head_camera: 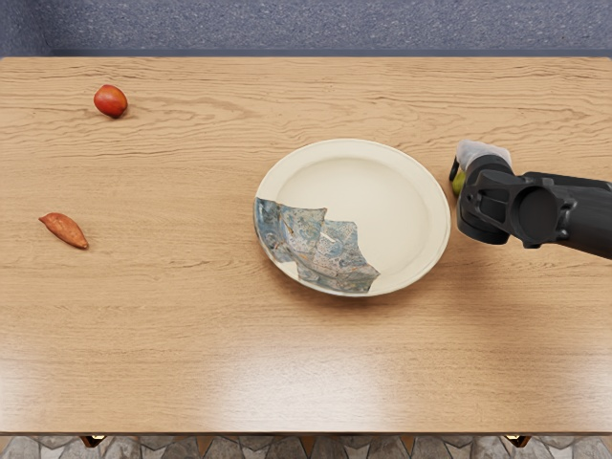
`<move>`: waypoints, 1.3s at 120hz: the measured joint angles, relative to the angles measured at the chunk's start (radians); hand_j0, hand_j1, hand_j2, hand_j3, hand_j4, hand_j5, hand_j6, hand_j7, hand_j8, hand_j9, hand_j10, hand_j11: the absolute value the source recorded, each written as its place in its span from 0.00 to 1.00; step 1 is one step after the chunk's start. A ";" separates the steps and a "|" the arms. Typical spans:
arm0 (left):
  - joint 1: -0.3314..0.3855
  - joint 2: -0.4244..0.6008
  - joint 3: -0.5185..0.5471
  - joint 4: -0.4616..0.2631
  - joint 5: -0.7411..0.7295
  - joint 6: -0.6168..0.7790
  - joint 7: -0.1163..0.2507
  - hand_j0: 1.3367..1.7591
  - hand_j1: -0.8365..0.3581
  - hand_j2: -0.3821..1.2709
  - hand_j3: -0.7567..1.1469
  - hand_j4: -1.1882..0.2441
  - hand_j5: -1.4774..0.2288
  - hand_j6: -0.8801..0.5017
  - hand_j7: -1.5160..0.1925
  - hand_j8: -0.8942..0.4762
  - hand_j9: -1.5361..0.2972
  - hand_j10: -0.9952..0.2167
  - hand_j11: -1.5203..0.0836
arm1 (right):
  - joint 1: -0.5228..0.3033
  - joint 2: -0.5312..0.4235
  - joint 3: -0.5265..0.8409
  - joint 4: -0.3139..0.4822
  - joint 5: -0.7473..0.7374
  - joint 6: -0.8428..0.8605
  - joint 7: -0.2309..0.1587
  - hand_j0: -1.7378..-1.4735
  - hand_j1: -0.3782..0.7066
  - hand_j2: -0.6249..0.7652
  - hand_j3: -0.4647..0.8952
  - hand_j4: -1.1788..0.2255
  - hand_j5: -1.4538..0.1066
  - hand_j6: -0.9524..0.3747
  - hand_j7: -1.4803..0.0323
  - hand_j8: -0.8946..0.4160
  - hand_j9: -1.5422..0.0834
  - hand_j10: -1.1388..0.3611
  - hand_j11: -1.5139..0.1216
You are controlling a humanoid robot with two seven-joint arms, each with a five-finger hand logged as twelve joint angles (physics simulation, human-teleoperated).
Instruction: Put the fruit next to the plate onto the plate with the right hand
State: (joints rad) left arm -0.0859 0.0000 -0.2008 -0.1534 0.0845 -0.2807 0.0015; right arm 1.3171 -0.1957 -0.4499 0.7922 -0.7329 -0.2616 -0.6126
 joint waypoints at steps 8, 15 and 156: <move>0.000 0.000 0.000 0.000 0.000 0.000 0.000 0.76 0.97 0.23 0.40 0.82 0.85 0.62 0.87 0.64 0.82 0.80 0.93 | 0.001 -0.001 0.002 0.000 0.001 0.006 0.001 0.35 0.62 0.59 0.34 0.36 0.37 0.40 0.37 0.32 0.39 0.28 0.37; 0.000 0.000 0.000 0.000 0.001 0.000 0.000 0.76 0.97 0.23 0.40 0.82 0.85 0.62 0.87 0.64 0.82 0.80 0.93 | 0.003 -0.003 0.004 0.000 0.004 0.014 0.001 0.34 0.61 0.61 0.34 0.34 0.36 0.38 0.37 0.30 0.39 0.28 0.37; 0.006 0.000 0.001 0.002 0.001 0.000 0.000 0.76 0.97 0.23 0.40 0.82 0.85 0.62 0.87 0.64 0.82 0.80 0.93 | 0.300 -0.221 0.139 0.438 0.176 0.071 0.002 0.32 0.62 0.66 0.34 0.38 0.29 0.38 0.34 0.32 0.34 0.27 0.32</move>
State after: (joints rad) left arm -0.0798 0.0000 -0.2001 -0.1510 0.0859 -0.2809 0.0015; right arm 1.6170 -0.4171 -0.3106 1.2298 -0.5568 -0.1907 -0.6108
